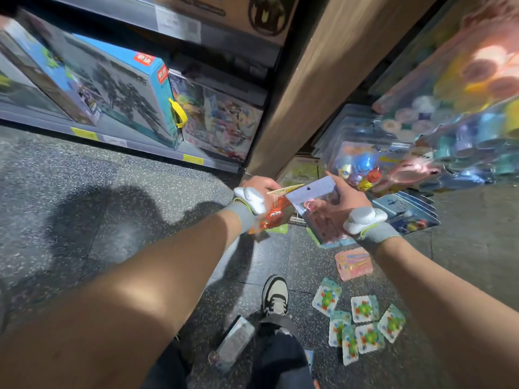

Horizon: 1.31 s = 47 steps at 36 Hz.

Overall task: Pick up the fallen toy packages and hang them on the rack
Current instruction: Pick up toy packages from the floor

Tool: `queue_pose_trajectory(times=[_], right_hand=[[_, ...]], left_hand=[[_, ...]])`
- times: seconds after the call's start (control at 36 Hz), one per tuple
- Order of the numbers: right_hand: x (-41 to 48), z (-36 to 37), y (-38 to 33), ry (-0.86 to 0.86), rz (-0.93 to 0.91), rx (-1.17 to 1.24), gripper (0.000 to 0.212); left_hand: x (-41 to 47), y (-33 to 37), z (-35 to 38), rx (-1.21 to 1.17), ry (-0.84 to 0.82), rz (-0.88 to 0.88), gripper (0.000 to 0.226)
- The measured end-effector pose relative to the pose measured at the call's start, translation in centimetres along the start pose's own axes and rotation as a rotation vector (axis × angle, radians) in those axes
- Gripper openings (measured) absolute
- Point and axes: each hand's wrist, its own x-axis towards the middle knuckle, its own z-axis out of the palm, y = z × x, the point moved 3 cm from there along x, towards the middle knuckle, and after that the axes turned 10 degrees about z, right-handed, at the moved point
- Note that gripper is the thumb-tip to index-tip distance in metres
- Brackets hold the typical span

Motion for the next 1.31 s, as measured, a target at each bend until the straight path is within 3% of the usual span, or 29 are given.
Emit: queue_pose_trajectory(times=[0.11, 0.47, 0.61, 1.31], right_hand=[[-0.1, -0.7, 0.7, 0.008, -0.004, -0.014, 0.059], [0.7, -0.8, 2.3, -0.038, 0.009, -0.036, 0.045], [1.0, -1.0, 2.0, -0.06, 0.013, -0.116, 0.047], [1.1, -2.1, 2.1, -0.109, 0.014, -0.155, 0.044]], left_hand=[[0.8, 0.4, 0.8, -0.017, 0.011, -0.001, 0.018], [2.9, 2.5, 3.4, -0.036, 0.049, 0.011, 0.015], [3.9, 3.0, 3.6, 0.001, 0.059, 0.003, 0.01], [7.6, 4.1, 6.3, 0.123, 0.018, -0.061, 0.03]])
